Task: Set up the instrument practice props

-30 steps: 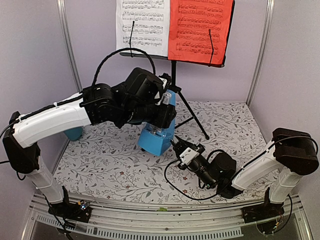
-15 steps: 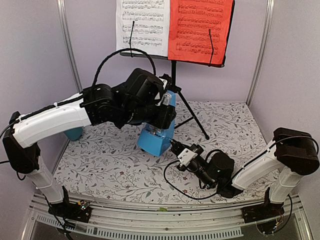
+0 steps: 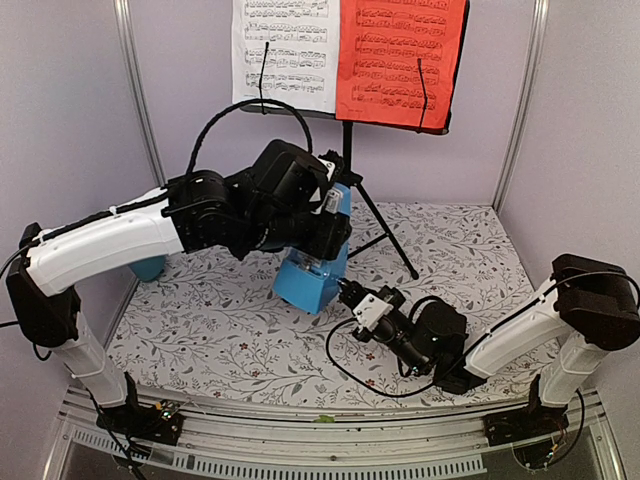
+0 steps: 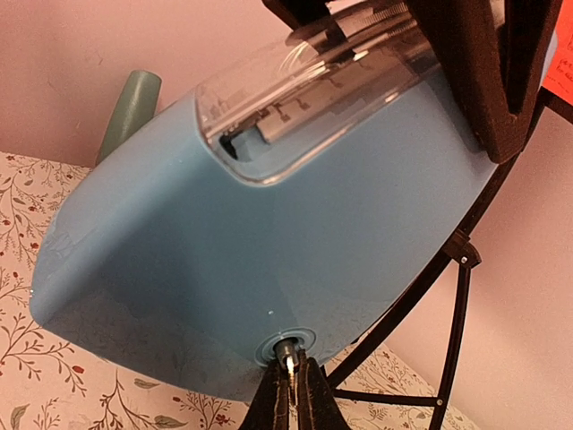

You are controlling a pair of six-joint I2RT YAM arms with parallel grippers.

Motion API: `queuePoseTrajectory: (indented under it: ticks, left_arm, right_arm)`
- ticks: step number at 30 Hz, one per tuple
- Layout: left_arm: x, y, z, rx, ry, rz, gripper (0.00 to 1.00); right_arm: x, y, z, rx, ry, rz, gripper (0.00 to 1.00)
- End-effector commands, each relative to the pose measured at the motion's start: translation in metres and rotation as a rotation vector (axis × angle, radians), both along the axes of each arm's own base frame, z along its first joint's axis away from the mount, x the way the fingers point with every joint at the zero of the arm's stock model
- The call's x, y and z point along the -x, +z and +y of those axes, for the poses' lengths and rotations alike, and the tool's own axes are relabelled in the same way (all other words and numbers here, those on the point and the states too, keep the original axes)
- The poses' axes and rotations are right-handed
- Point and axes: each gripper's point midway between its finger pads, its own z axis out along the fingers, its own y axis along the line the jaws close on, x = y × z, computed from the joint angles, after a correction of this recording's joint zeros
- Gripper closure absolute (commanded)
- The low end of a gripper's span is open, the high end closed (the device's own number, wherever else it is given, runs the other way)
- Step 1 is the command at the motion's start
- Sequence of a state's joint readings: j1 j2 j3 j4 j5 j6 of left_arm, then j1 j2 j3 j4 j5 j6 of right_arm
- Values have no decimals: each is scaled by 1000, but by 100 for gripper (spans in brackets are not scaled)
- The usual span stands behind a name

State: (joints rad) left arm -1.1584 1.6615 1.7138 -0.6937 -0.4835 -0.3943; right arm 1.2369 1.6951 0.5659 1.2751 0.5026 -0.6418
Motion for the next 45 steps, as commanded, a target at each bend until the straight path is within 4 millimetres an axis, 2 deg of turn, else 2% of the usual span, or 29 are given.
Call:
queuePoseTrajectory:
  ticks: [1,4,10,14,16,24,31,34,39,43,45]
  left_arm:
    - [7,33,-13,139,-31,-38,100]
    - [8,32,-13,145,-33,-39,100]
    - [8,27,-11,162,-35,-52,100]
    - [10,27,-7,216,-45,-96,100]
    - [12,34,-5,272,-65,-139,100]
    - [30,60,9,465,-169,-361,100]
    - [49,76,16,606,-242,-538,100]
    - [53,77,15,637,-258,-560,100]
    - [62,74,15,667,-297,-576,100]
    - [61,56,16,644,-295,-549,100]
    - [59,43,16,626,-287,-518,100]
  right_arm:
    - [3,25,5,-76,30,0,96]
    - [4,26,8,-77,41,13,100]
    - [7,27,15,-89,74,71,100]
    - [9,32,21,-115,107,163,100]
    - [10,34,24,-134,124,237,100]
    - [23,68,32,-331,264,549,100]
    - [19,101,23,-600,322,884,100]
    - [12,109,17,-646,270,927,100]
    - [-6,100,3,-625,162,906,100]
    - [-16,91,-2,-618,114,920,100]
    - [-21,80,-1,-568,75,888,100]
